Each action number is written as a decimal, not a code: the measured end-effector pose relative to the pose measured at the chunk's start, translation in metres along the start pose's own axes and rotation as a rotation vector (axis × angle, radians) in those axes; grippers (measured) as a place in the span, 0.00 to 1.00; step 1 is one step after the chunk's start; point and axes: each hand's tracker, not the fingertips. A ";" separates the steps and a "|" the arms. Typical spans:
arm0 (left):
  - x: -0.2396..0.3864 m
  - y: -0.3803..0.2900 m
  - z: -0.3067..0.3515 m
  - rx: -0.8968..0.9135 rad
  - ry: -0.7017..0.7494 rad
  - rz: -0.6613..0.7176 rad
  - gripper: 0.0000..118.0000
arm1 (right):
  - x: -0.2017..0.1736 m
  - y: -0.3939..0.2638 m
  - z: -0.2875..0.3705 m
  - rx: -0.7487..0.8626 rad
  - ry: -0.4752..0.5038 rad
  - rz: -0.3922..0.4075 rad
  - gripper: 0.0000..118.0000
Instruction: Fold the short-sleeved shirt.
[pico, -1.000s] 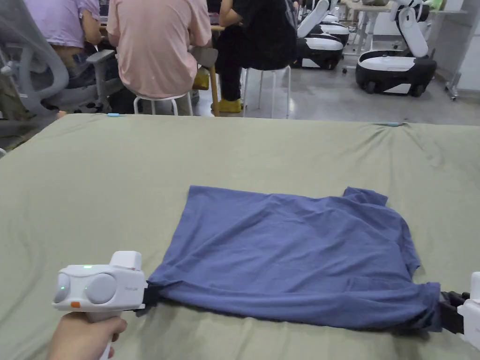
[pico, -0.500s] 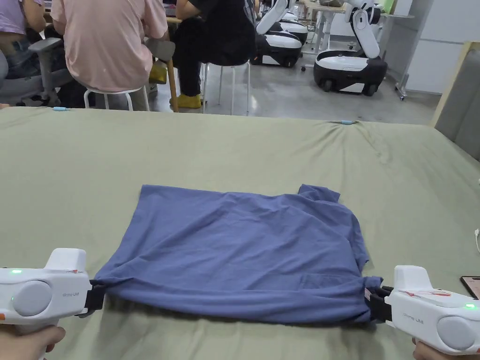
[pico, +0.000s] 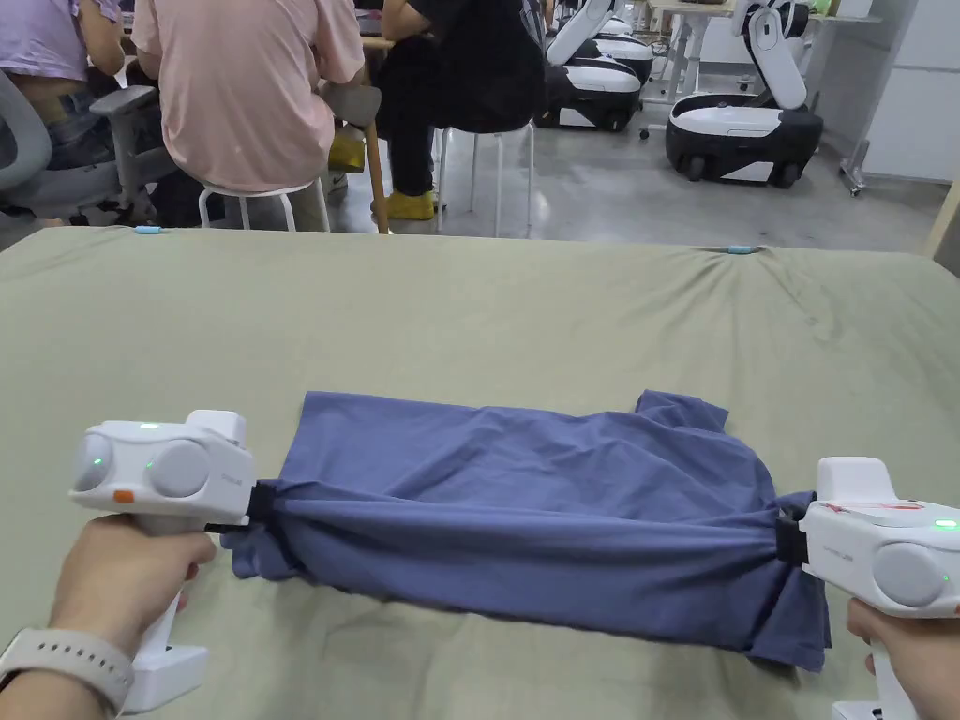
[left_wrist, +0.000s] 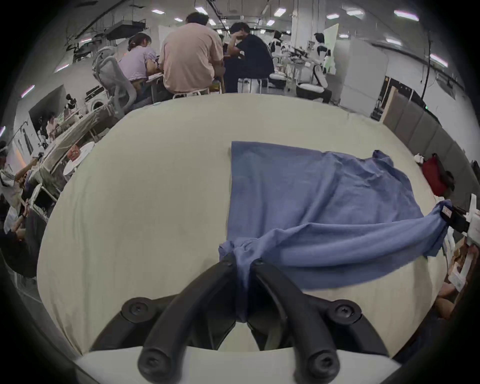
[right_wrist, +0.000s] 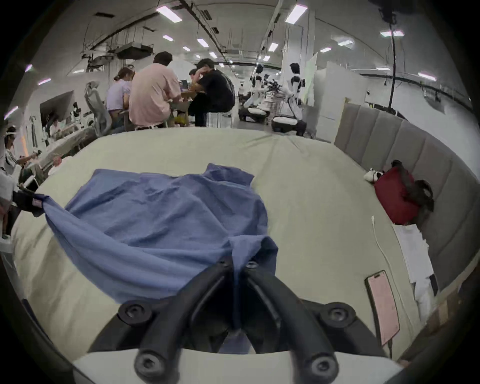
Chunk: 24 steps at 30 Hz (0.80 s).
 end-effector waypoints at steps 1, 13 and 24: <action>0.002 0.005 -0.014 -0.033 0.012 -0.004 0.03 | 0.000 0.000 -0.013 -0.021 -0.006 -0.005 0.03; 0.027 -0.045 0.043 0.367 0.024 0.092 0.82 | 0.001 -0.017 0.028 0.089 -0.010 -0.007 0.98; 0.094 -0.130 0.094 0.502 -0.041 0.041 0.00 | -0.129 -0.045 0.086 0.298 0.053 -0.089 0.00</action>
